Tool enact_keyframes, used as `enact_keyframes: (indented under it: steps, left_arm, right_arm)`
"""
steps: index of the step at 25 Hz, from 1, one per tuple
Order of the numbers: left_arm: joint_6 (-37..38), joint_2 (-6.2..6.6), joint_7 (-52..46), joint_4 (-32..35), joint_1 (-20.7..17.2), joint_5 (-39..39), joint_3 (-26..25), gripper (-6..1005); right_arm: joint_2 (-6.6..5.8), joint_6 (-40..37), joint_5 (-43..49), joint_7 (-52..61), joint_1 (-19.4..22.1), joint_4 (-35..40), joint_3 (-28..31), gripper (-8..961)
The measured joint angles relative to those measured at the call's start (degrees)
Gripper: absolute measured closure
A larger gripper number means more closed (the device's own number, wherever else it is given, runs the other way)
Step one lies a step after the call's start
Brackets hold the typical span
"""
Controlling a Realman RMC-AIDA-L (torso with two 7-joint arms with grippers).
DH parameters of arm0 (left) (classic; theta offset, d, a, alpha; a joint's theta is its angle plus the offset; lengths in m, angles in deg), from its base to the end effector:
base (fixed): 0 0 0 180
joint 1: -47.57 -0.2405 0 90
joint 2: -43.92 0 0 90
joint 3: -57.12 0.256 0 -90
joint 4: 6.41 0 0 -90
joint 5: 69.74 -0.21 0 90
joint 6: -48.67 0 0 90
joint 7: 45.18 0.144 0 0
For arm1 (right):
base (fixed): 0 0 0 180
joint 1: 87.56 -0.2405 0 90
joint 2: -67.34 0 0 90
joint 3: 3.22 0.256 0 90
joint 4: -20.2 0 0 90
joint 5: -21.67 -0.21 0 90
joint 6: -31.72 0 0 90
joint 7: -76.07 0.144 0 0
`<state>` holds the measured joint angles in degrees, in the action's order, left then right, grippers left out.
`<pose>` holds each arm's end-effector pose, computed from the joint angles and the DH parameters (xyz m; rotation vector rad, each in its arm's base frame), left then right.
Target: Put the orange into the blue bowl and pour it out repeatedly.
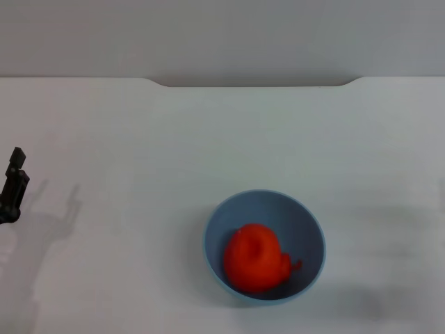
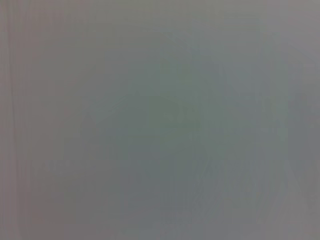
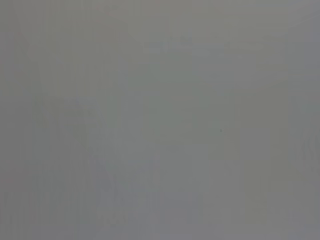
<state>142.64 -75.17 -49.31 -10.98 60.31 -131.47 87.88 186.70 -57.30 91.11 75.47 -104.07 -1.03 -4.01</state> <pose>-0.3534 0.2186 -0.0011 -1.6072 -0.3107 -0.7128 0.3416 0.2414 -0.0187 -1.2717 0.6146 0.7561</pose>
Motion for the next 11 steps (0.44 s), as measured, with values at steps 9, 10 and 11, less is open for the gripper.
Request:
enact_keyframes:
  steps: [9,10,11]
  left_arm:
    - [0.02,0.0,-0.04,-0.31,0.0,-0.3,0.01,464]
    - [0.02,0.0,-0.04,-0.39,0.0,-0.31,0.0,464]
    - [0.02,0.0,-0.05,-0.45,-0.01,-0.31,0.0,464]
  right_arm:
    - [-0.05,0.0,0.0,0.25,-0.02,-0.04,0.08,416]
    - [-0.06,0.01,0.0,0.26,-0.02,-0.04,0.08,416]
    - [-0.06,0.02,0.0,0.26,-0.02,-0.04,0.09,416]
